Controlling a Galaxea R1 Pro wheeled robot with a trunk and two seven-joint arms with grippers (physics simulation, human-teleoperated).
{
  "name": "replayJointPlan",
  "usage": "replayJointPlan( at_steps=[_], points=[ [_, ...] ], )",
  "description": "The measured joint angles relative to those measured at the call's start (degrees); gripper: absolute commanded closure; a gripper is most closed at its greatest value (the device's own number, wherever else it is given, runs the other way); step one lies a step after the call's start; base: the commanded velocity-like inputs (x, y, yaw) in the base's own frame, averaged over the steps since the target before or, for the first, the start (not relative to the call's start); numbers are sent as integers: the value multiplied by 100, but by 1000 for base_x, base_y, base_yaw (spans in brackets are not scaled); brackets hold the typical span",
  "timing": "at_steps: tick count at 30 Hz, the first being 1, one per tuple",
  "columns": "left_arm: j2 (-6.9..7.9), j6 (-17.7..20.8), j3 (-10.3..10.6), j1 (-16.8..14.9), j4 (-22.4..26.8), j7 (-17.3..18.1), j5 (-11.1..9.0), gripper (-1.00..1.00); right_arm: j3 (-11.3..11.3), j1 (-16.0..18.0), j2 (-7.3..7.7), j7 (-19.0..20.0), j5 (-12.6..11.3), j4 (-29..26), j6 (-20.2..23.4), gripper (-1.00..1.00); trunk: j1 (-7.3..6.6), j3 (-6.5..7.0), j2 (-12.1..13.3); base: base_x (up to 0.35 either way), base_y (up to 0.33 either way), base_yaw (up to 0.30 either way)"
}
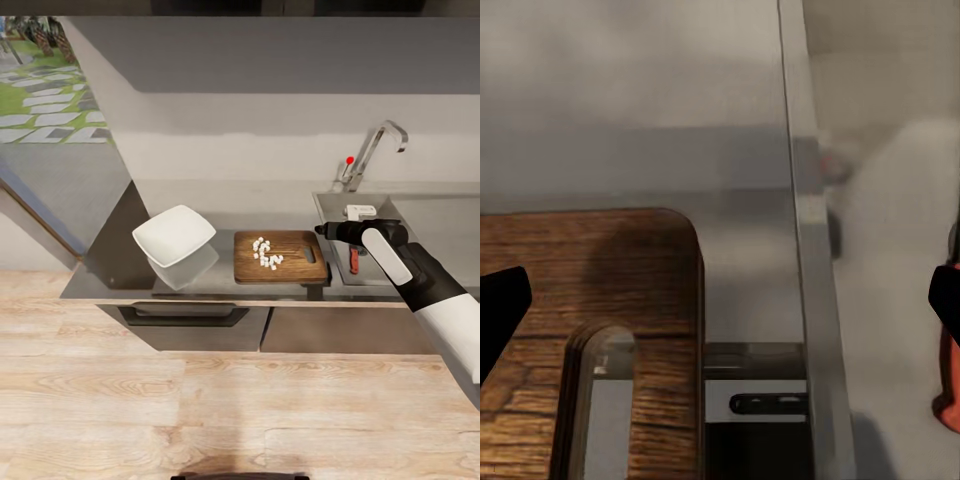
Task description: In the kitchen, take the Vidalia onion out of the sink, dice it on the chopping board with the paring knife, put the diced onion into the bowl on the countertop, then place both the paring knife and the chopping board into the sink.
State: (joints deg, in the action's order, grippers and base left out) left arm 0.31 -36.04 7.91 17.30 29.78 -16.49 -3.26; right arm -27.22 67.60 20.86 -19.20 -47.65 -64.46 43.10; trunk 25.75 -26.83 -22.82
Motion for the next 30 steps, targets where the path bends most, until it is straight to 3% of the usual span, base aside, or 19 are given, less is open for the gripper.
replayJointPlan(
  at_steps=[30],
  points=[
    [0,0,0,0,-7,0,0,-100,-9,0,-18,0,0,67,-6,-100,0,-176,0,0,0,0]
  ],
)
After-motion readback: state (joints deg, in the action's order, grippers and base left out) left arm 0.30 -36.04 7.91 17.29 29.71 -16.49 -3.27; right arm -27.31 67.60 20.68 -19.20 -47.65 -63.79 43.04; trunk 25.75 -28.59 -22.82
